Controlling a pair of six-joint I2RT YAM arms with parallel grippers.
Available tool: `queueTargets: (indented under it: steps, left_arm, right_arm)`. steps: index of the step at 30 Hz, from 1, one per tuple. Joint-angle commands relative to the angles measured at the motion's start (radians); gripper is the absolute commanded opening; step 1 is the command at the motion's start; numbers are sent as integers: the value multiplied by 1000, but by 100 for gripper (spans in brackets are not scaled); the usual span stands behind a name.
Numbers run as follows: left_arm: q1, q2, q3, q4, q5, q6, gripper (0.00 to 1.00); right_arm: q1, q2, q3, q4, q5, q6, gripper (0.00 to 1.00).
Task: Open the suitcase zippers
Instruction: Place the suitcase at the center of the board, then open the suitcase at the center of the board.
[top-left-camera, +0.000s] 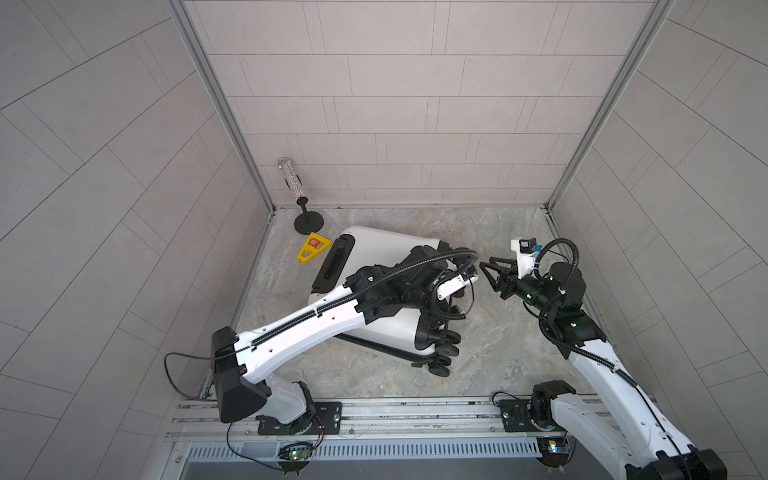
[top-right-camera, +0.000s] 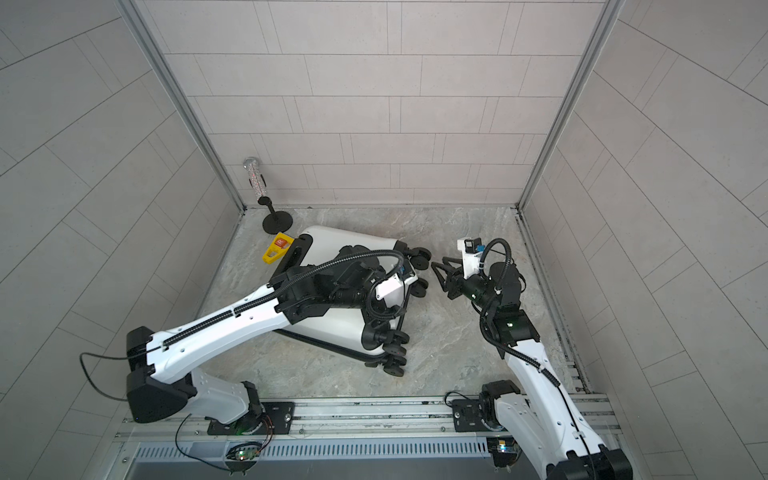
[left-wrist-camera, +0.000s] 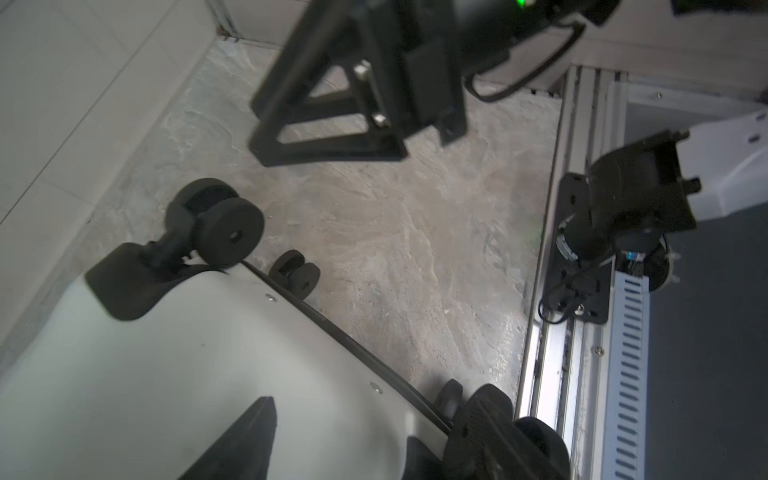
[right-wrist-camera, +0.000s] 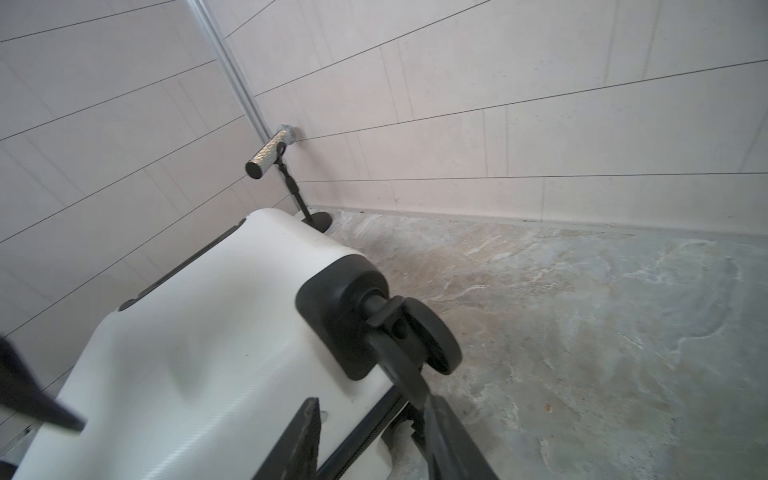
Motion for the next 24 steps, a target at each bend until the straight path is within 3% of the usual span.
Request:
queueTargets:
  steps: [1, 7, 11, 17, 24]
  left_arm:
    - [69, -70, -47, 79, -74, -173, 78]
    - [227, -187, -164, 143, -112, -359, 79]
    - [305, -238, -218, 143, -130, -425, 79]
    - [319, -234, -249, 138, -108, -440, 78]
    - [319, -200, -255, 143, -63, -458, 78]
  right_arm:
    - [77, -25, 40, -74, -28, -58, 48]
    - [234, -42, 45, -117, 14, -120, 52]
    - [324, -50, 35, -148, -24, -186, 54]
    - [418, -84, 22, -261, -31, -282, 60]
    - [442, -235, -40, -293, -43, -167, 67]
